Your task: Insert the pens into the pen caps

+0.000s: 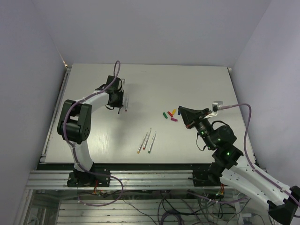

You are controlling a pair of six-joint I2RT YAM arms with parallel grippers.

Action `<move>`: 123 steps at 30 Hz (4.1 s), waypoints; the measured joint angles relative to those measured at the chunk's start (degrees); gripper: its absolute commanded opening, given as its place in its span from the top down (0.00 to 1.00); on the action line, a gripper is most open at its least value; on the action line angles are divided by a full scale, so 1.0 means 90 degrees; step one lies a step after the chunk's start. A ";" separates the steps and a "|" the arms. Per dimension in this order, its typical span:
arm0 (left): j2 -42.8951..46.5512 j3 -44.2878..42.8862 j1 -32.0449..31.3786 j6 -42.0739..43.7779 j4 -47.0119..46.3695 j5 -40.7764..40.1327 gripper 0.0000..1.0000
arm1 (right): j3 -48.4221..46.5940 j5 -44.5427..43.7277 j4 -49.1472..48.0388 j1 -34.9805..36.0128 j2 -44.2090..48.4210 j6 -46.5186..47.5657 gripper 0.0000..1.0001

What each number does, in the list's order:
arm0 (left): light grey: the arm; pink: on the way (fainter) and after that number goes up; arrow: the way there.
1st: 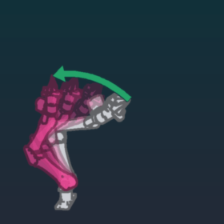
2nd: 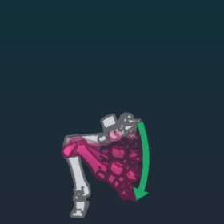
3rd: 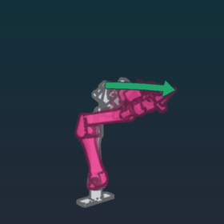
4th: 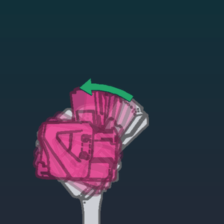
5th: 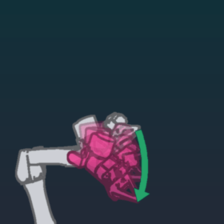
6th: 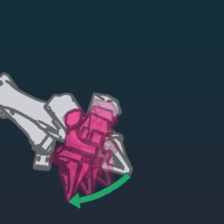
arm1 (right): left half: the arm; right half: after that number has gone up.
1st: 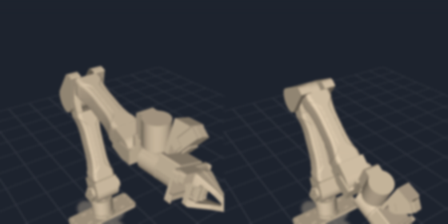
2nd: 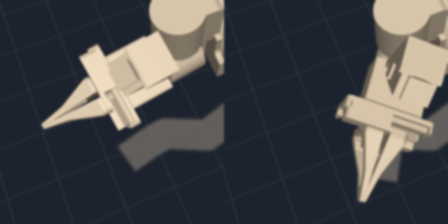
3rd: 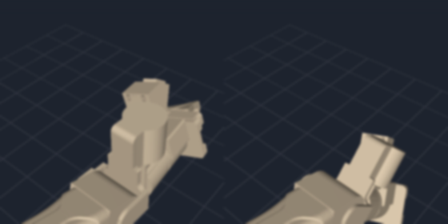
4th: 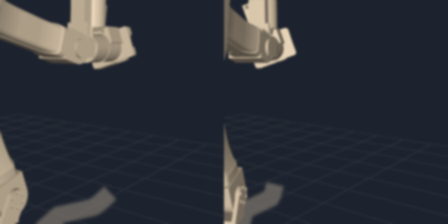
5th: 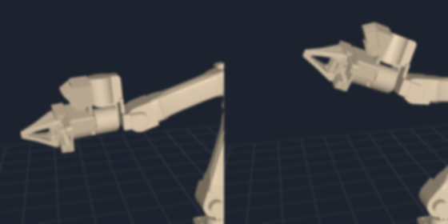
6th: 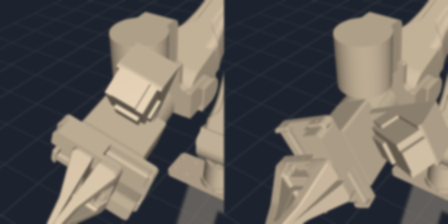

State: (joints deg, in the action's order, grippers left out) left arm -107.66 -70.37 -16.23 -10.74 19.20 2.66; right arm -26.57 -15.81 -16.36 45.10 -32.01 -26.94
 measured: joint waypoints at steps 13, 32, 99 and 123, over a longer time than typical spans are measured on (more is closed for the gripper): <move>0.0046 0.0024 -0.0007 -0.0053 -0.0005 -0.0107 0.93 | -0.0129 -0.0005 0.0002 0.0000 -0.0209 0.0143 1.00; 0.0971 0.0270 -0.0007 -0.0102 -0.0085 -0.0228 0.93 | -0.0532 -0.0172 0.0024 0.0000 -0.0614 0.0391 1.00; 0.2657 0.1299 -0.1889 -0.0908 -0.0639 -0.0899 0.93 | -0.0833 -0.0442 0.0119 -0.0002 -0.1003 0.0204 1.00; 0.4602 0.2545 -0.5090 -0.1962 -0.3050 -0.0899 0.93 | -0.0731 0.0036 -0.1600 -0.0002 -0.1042 0.0413 1.00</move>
State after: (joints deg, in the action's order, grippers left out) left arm -66.24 -47.46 -62.04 -28.40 -8.25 -5.43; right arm -33.15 -15.49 -30.76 45.08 -41.39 -23.22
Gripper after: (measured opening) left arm 0.102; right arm 0.050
